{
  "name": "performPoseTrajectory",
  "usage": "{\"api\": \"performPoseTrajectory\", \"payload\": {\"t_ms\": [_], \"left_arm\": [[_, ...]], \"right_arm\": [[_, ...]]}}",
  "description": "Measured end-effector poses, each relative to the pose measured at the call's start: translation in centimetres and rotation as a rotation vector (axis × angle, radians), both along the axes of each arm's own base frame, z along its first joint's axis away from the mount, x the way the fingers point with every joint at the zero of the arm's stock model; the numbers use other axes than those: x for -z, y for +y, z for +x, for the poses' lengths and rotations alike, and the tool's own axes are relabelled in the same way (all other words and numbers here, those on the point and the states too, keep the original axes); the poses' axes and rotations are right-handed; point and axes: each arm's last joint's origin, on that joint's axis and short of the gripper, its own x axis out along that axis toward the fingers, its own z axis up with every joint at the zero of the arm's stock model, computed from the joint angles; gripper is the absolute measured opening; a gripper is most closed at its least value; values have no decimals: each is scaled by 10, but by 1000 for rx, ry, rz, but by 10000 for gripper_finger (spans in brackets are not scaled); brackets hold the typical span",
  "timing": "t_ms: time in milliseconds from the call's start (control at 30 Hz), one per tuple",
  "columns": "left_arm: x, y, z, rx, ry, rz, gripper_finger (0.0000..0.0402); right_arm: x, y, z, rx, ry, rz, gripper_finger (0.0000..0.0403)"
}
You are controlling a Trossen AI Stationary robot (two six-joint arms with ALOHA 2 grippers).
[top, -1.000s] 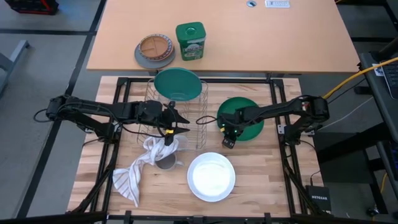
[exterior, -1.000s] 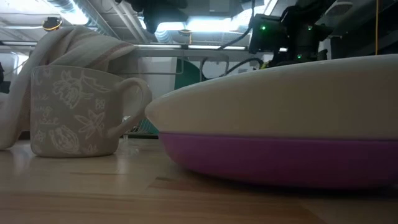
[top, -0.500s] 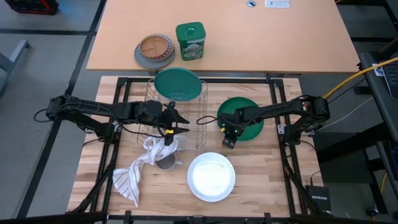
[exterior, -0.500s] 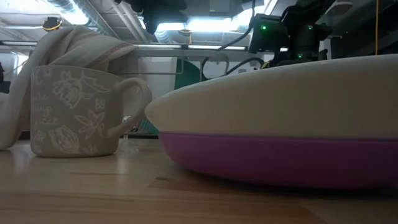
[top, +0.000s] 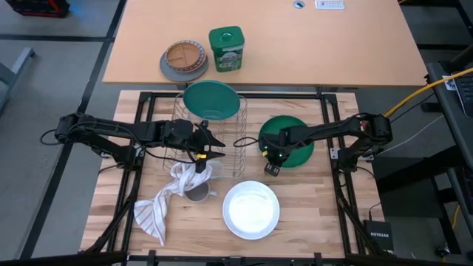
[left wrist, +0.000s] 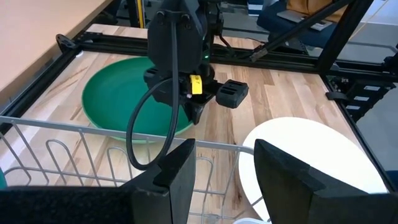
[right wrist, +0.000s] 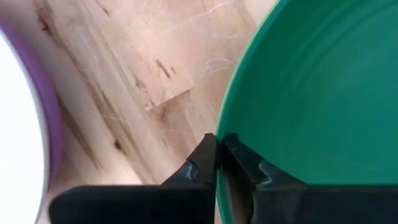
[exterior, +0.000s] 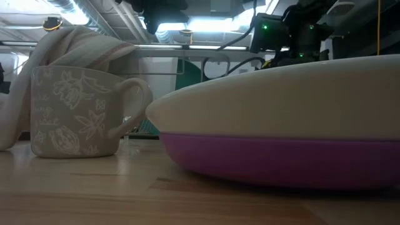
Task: Sort dishes
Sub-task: Put the green plate into the gray dish rack
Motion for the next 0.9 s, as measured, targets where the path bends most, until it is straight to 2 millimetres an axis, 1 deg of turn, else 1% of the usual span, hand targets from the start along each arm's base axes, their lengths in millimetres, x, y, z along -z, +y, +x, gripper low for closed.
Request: {"api": "performPoseTrajectory", "payload": {"t_ms": [200, 600, 900], "left_arm": [[0, 0, 0, 0, -1, 0, 153], [0, 0, 0, 0, -1, 0, 153], [0, 0, 0, 0, -1, 0, 153]], "right_arm": [[-1, 2, -1, -13, 0, 60, 7], [-3, 3, -5, -17, 40, 79, 3], [-30, 2, 5, -66, 26, 58, 1]]}}
